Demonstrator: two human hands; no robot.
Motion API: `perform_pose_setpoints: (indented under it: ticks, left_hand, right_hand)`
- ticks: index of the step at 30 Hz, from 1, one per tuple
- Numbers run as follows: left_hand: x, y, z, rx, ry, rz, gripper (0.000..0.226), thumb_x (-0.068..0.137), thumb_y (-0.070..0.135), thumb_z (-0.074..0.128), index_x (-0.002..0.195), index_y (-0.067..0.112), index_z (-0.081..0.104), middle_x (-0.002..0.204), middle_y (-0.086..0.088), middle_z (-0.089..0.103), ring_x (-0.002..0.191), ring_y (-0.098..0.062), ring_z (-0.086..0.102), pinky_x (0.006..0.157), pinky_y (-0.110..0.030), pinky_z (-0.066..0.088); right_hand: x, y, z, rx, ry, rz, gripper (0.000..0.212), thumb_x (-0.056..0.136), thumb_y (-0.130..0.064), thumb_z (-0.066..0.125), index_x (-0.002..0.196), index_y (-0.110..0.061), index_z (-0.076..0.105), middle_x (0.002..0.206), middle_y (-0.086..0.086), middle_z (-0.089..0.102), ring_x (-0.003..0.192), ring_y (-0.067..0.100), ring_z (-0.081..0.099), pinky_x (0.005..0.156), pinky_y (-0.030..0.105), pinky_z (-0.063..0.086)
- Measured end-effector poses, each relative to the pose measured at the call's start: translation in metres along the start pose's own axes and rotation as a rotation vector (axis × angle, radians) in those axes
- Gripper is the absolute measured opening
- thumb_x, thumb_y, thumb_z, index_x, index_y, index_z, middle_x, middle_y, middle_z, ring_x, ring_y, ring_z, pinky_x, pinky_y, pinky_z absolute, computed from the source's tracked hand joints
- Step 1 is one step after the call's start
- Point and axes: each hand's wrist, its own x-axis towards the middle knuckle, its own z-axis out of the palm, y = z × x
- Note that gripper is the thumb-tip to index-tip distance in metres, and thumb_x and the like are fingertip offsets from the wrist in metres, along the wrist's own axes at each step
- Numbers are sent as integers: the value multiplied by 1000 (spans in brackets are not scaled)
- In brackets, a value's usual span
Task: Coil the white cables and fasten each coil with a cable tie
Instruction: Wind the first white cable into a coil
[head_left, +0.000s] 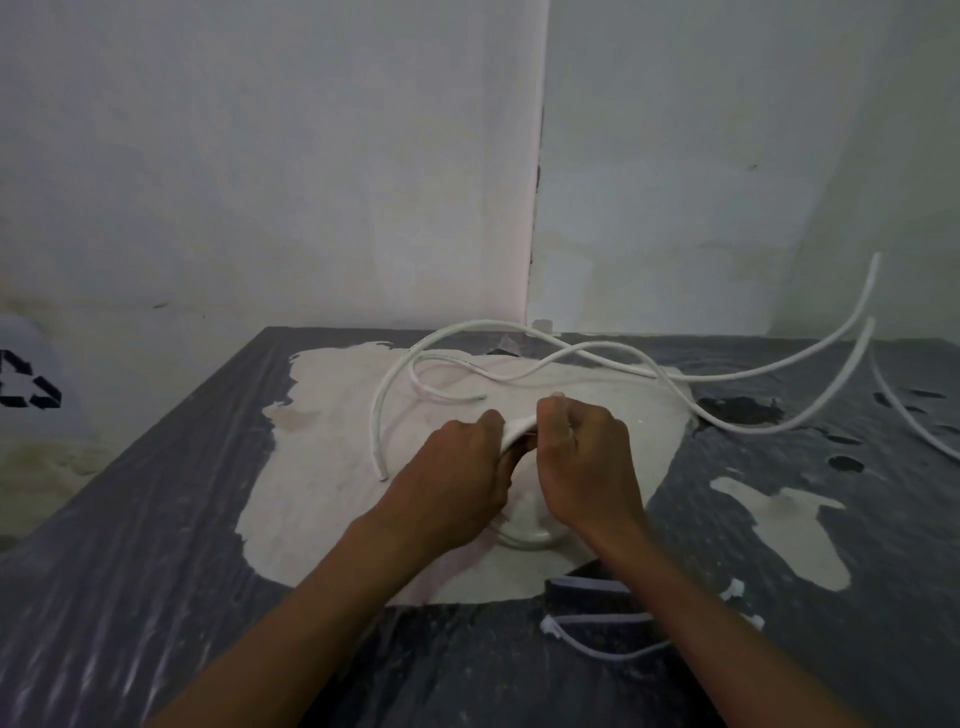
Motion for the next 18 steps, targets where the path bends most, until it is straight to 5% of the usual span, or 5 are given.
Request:
perform_pose_setpoints:
  ticks: [7, 9, 13, 18]
  left_hand:
    - [-8, 0, -9, -202, -127, 40, 30, 93, 48, 36, 103, 23, 48, 87, 8, 65, 71, -4, 63, 68, -20, 54]
    - [-9, 0, -12, -151, -137, 69, 40, 88, 57, 31, 101, 24, 47, 82, 8, 61, 67, -6, 59, 63, -19, 50]
    - [-16, -4, -15, 83, -68, 161, 23, 96, 48, 33, 101, 28, 41, 85, 11, 46, 64, -6, 45, 59, -16, 40]
    - [-12, -1, -6, 53, 10, 185, 21, 99, 39, 34, 109, 24, 45, 92, 8, 48, 68, -6, 46, 63, -17, 42]
  right_hand:
    - [0, 2, 1, 49, -41, -51, 38, 93, -29, 42, 56, -32, 46, 48, -13, 48, 48, -2, 52, 46, 8, 38]
    - [-1, 4, 0, 53, -48, -49, 43, 97, -21, 44, 55, -32, 46, 47, -14, 48, 47, -2, 52, 46, 7, 38]
    - [1, 5, 2, 24, -30, -47, 44, 97, -22, 45, 54, -30, 43, 45, -11, 43, 45, 1, 47, 44, 10, 36]
    - [1, 7, -2, 19, -14, -37, 43, 96, -24, 44, 54, -30, 43, 45, -12, 41, 45, 0, 47, 46, 9, 36]
